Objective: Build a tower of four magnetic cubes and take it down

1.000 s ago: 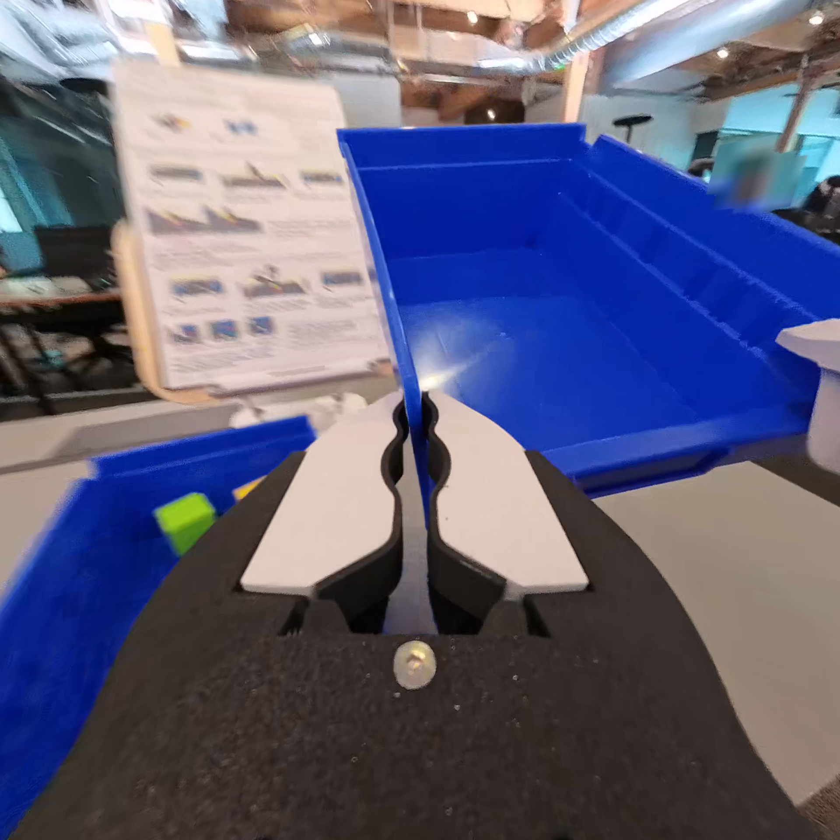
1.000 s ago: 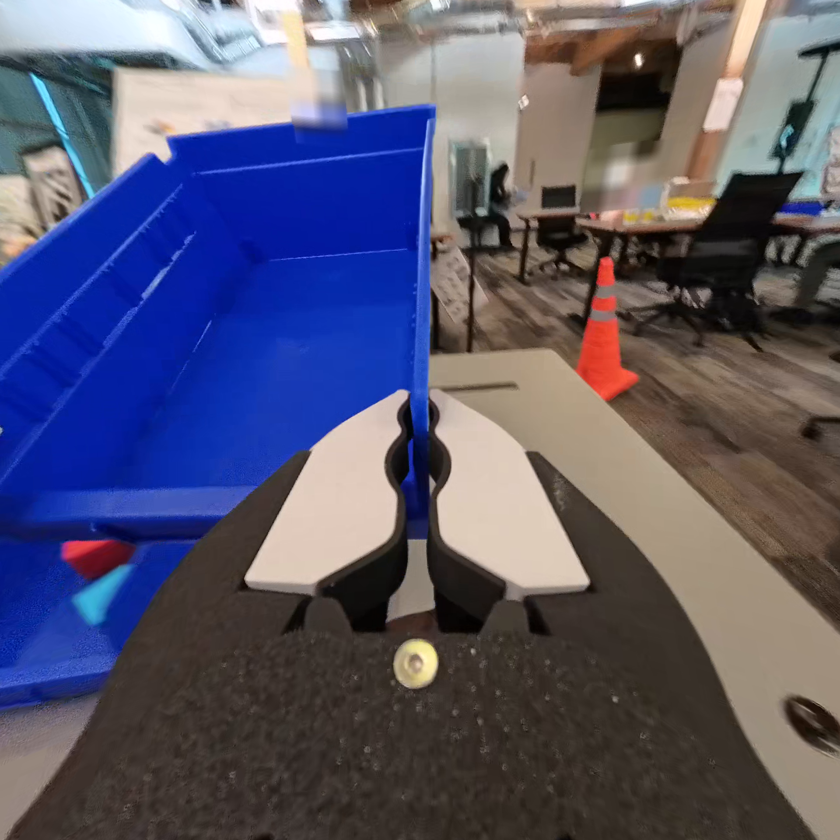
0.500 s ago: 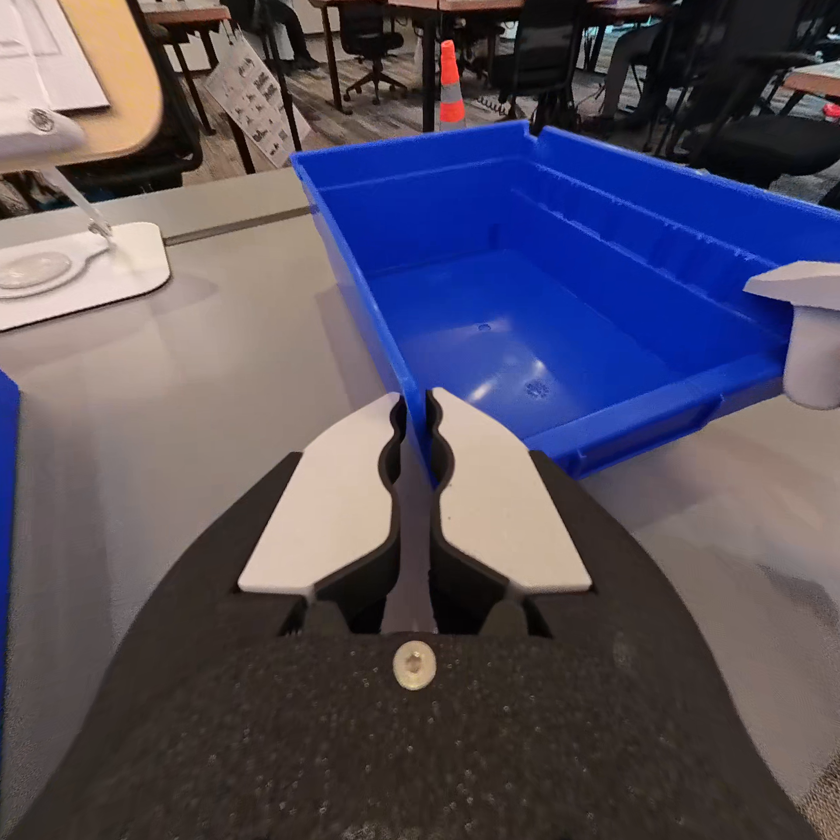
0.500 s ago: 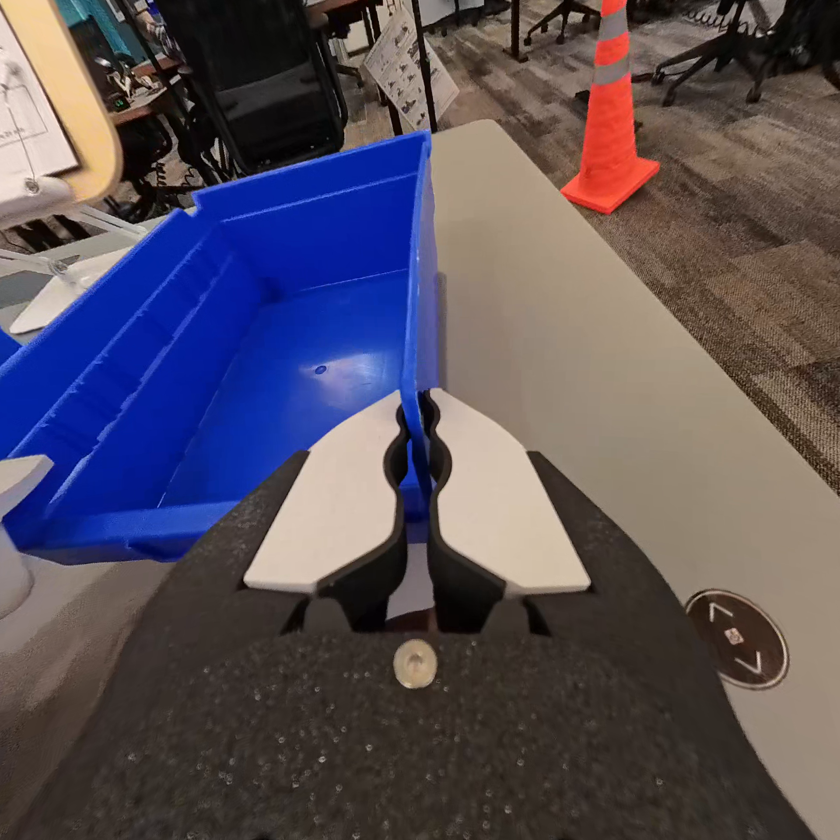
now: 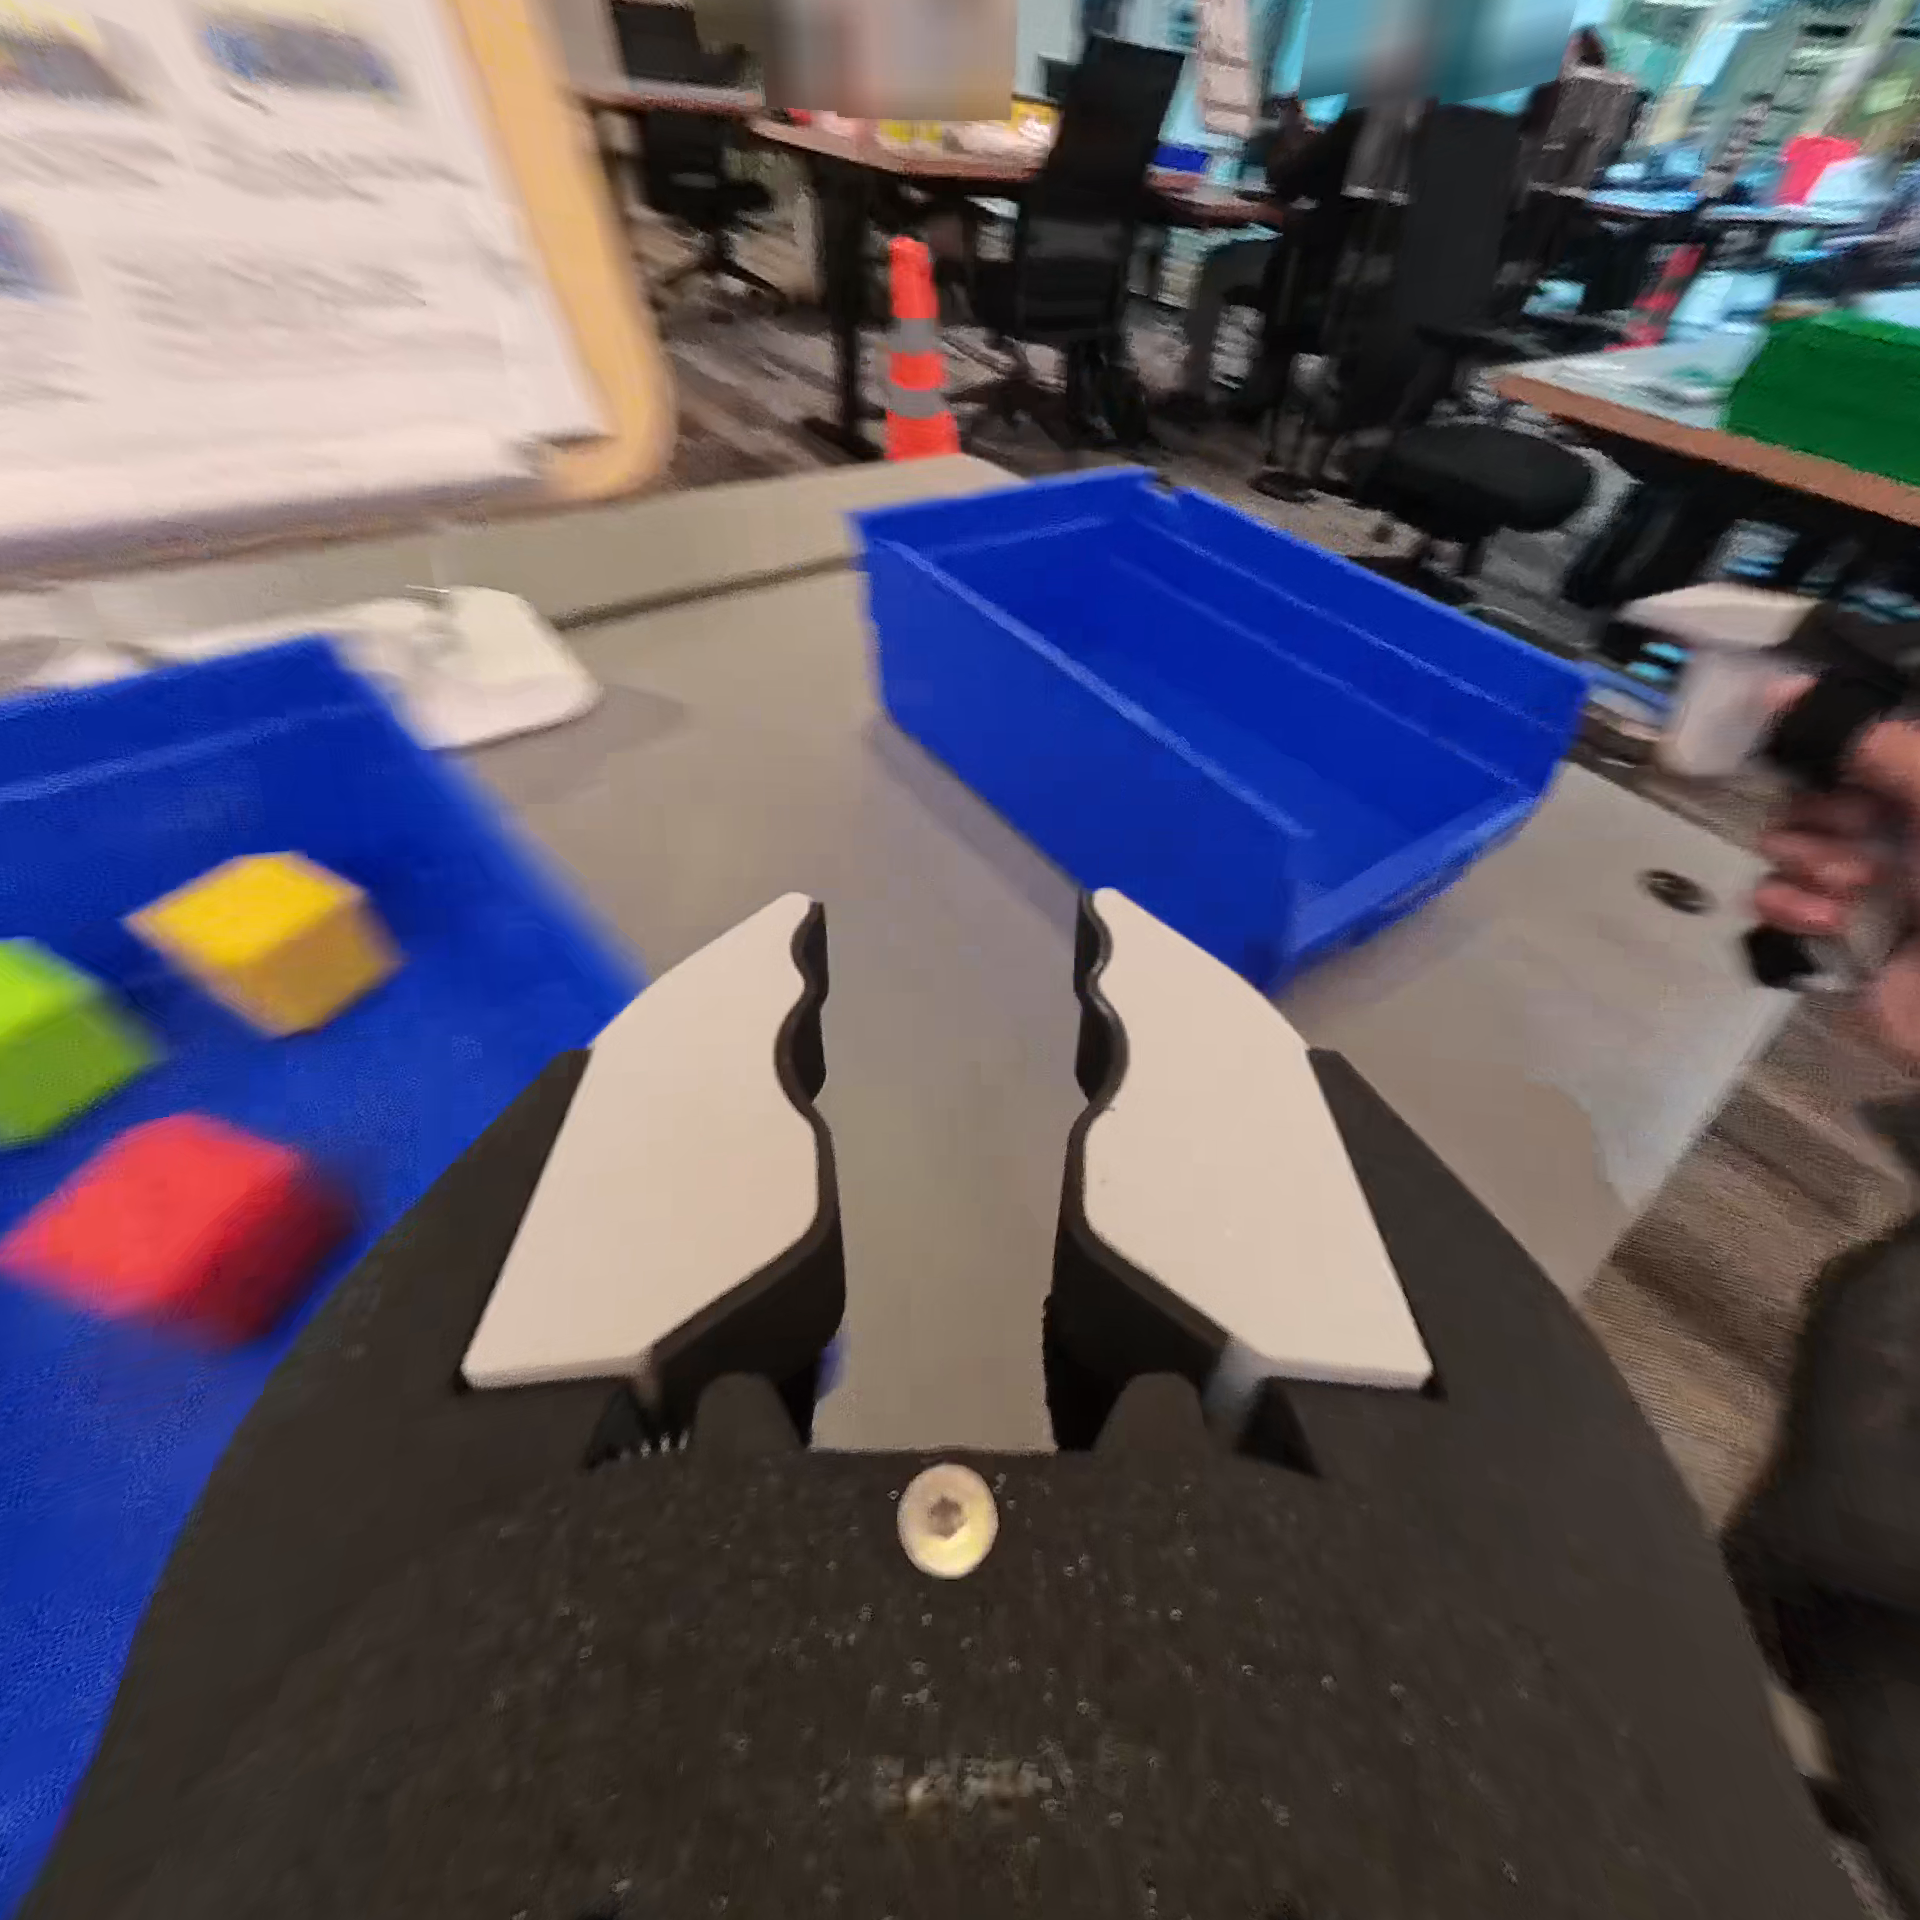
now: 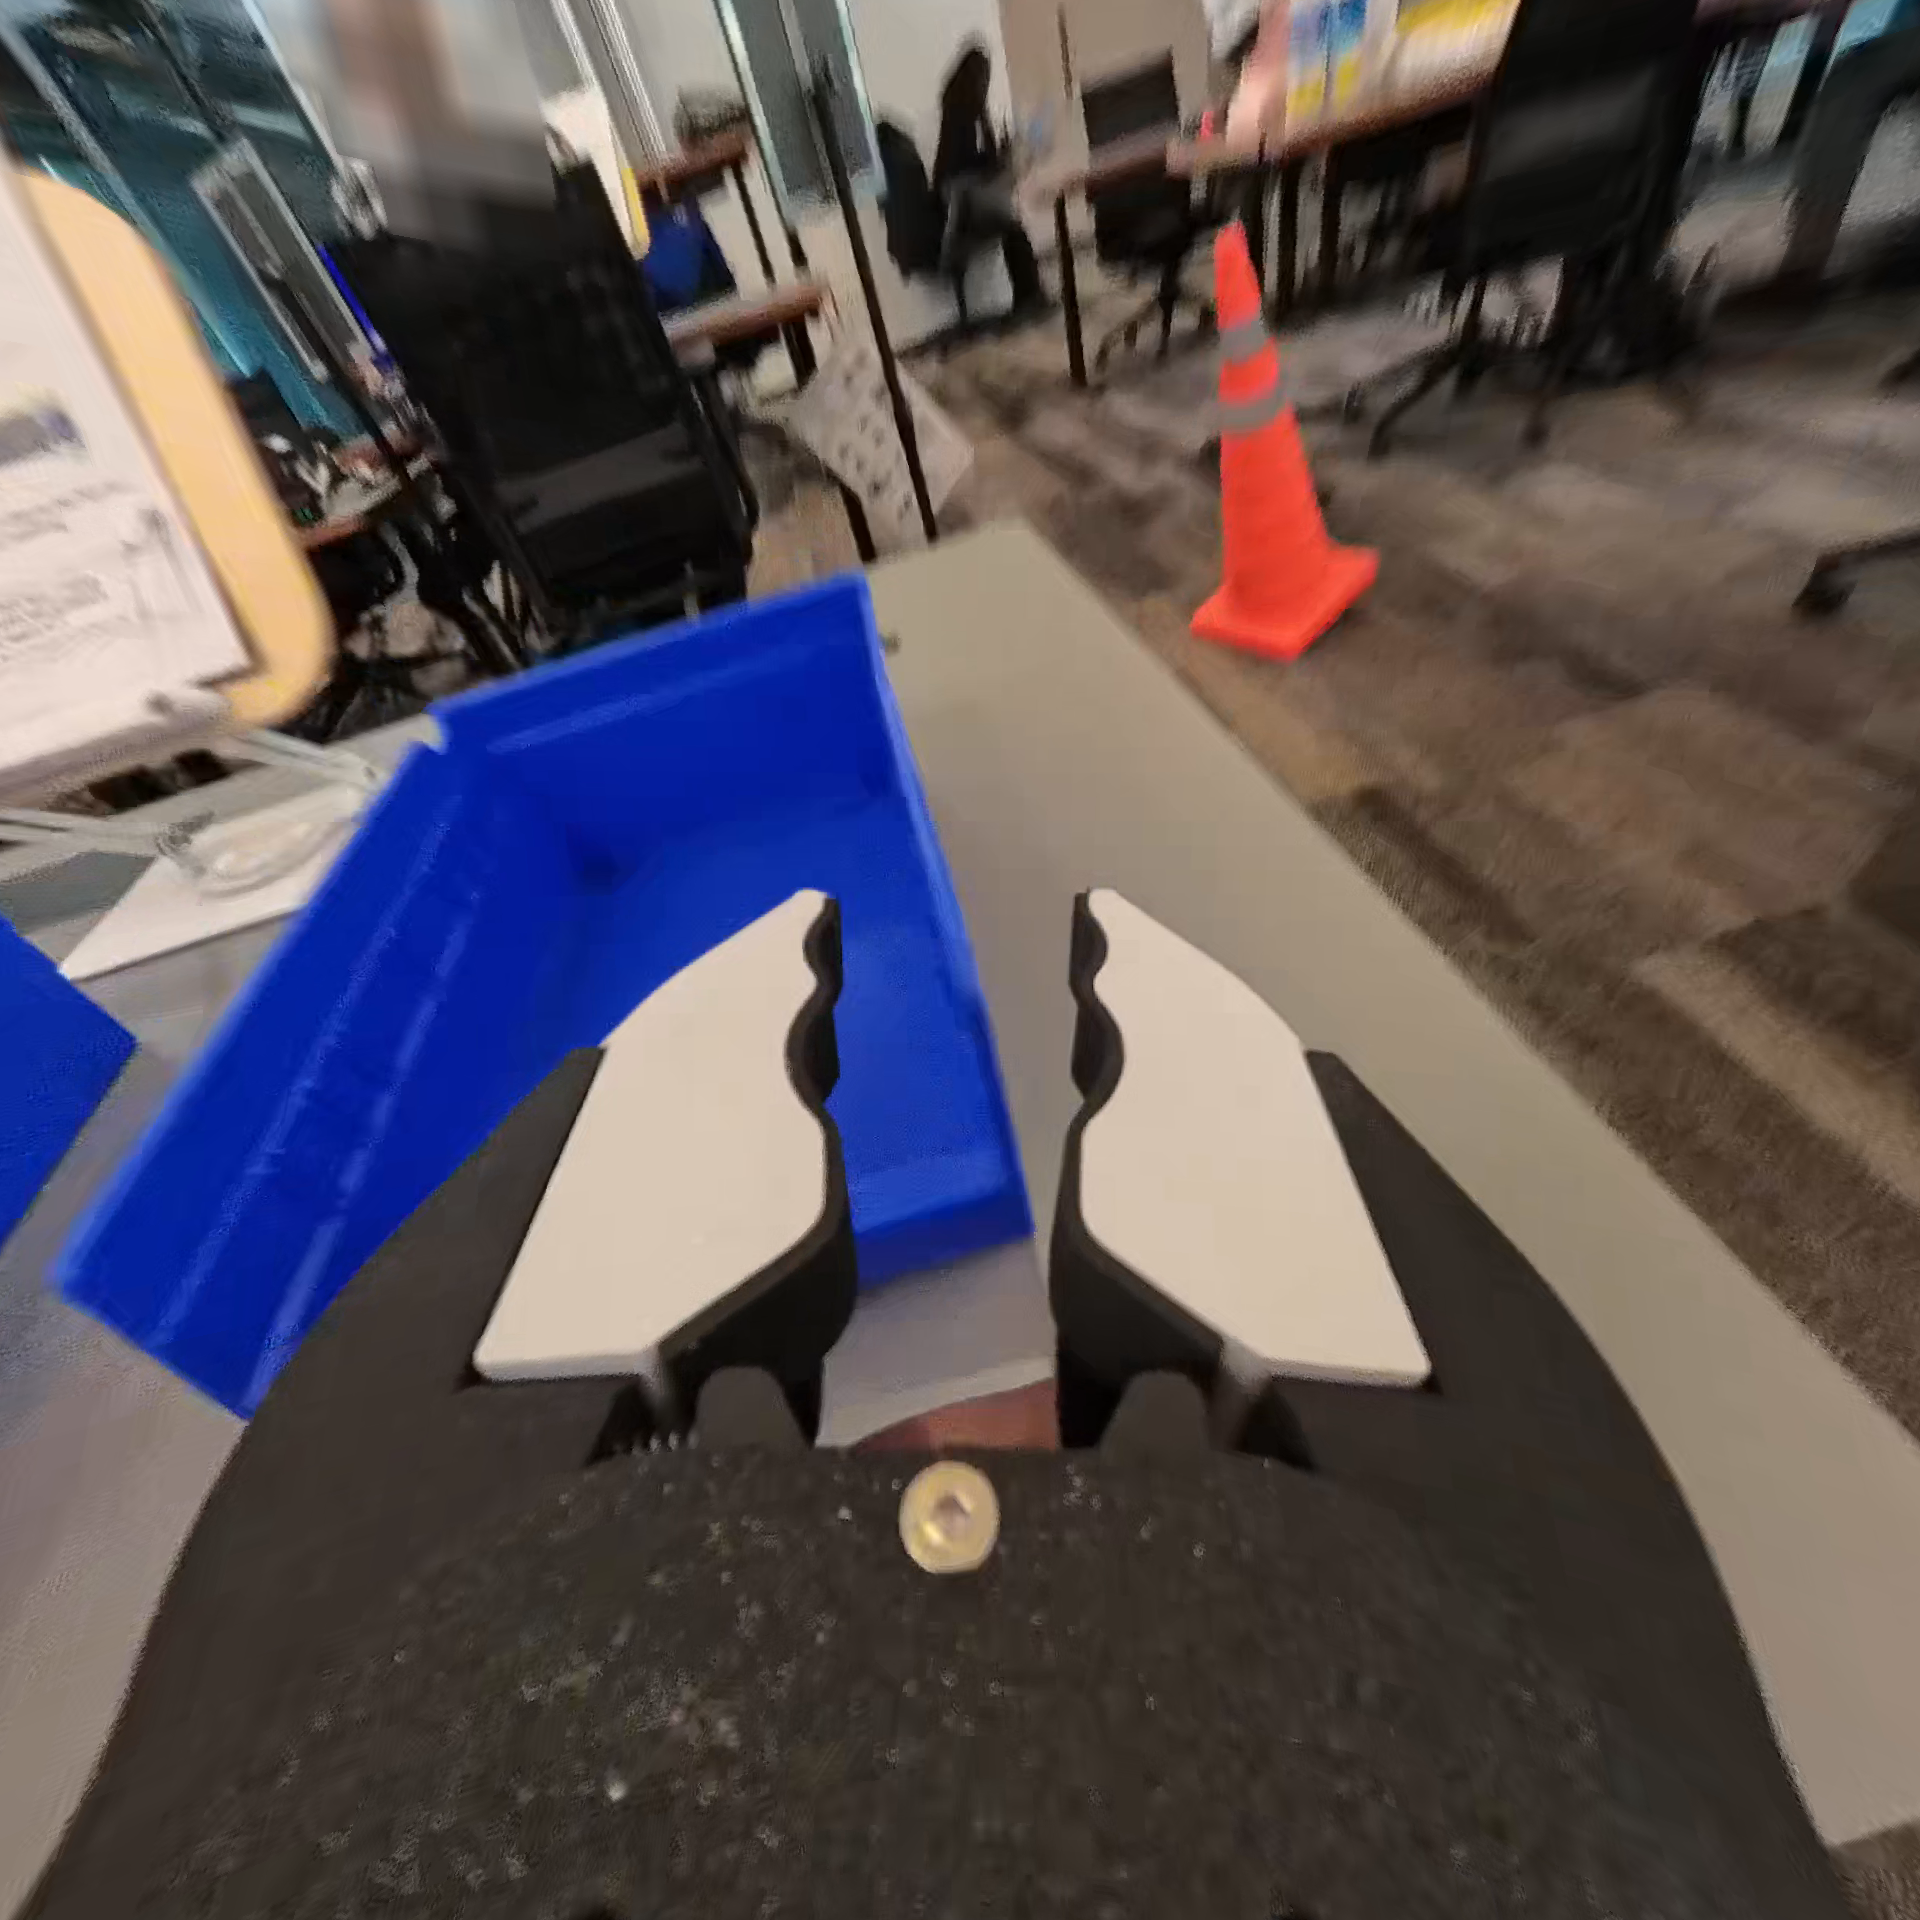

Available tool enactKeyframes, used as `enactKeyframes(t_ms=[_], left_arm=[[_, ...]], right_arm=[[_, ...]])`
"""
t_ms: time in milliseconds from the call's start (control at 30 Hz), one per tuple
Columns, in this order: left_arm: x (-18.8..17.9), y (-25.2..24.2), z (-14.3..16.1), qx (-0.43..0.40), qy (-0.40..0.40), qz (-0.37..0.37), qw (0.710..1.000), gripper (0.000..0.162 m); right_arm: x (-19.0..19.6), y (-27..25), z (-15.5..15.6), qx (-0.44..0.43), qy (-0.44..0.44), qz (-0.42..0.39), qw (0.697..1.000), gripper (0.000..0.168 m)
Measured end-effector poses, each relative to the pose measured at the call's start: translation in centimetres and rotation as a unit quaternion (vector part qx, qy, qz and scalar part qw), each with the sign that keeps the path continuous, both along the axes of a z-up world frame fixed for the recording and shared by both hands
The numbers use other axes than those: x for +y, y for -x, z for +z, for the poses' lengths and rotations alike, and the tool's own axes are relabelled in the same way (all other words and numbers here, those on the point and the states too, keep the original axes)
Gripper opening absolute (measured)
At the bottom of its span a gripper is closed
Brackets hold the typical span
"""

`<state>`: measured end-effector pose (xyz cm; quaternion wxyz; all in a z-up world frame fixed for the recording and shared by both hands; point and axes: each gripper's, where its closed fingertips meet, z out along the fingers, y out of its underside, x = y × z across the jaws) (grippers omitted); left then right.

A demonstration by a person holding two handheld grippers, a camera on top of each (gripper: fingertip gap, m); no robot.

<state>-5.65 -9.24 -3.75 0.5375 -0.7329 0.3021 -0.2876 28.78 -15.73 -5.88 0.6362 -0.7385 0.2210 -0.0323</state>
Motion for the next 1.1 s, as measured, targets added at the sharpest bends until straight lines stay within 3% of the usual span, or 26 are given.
enactKeyframes(t_ms=[100, 200, 300, 433, 567, 633, 667, 767, 933, 1100], left_arm=[[2.5, 10.9, 1.7, 0.028, -0.024, 0.093, 0.995, 0.045], [4.5, 20.5, 0.3, 0.045, -0.010, 0.185, 0.982, 0.045], [5.6, 25.7, -3.1, 0.031, 0.026, 0.238, 0.970, 0.046], [6.1, 26.0, -6.6, -0.040, 0.085, 0.217, 0.972, 0.046], [6.7, 24.8, -8.1, -0.041, 0.118, 0.191, 0.974, 0.049], [6.8, 24.2, -8.5, -0.035, 0.129, 0.185, 0.974, 0.038], [6.8, 23.8, -8.6, -0.030, 0.133, 0.181, 0.974, 0.024], [7.1, 24.4, -8.6, 0.033, 0.103, 0.216, 0.970, 0.011], [7.8, 27.7, -7.6, 0.062, 0.076, 0.273, 0.957, 0.003], [8.9, 34.3, -6.2, 0.048, 0.061, 0.327, 0.942, 0.004]], right_arm=[[1.2, 5.9, 5.2, -0.081, -0.030, 0.041, 0.995, 0.040], [4.1, 15.5, 7.3, -0.133, -0.040, 0.132, 0.981, 0.039], [6.9, 27.2, 5.2, -0.094, -0.040, 0.257, 0.961, 0.039], [8.8, 37.8, -1.3, -0.066, 0.037, 0.324, 0.943, 0.044], [9.7, 40.5, -4.9, -0.119, 0.091, 0.276, 0.949, 0.039], [10.2, 40.6, -5.8, -0.114, 0.105, 0.256, 0.954, 0.035], [10.5, 40.6, -5.8, -0.107, 0.101, 0.250, 0.957, 0.029], [11.2, 40.3, -5.4, -0.103, 0.095, 0.209, 0.968, 0.006], [11.5, 43.1, -4.8, -0.072, 0.078, 0.185, 0.977, 0.004], [12.8, 49.8, -2.8, -0.088, 0.043, 0.194, 0.976, 0.004]])
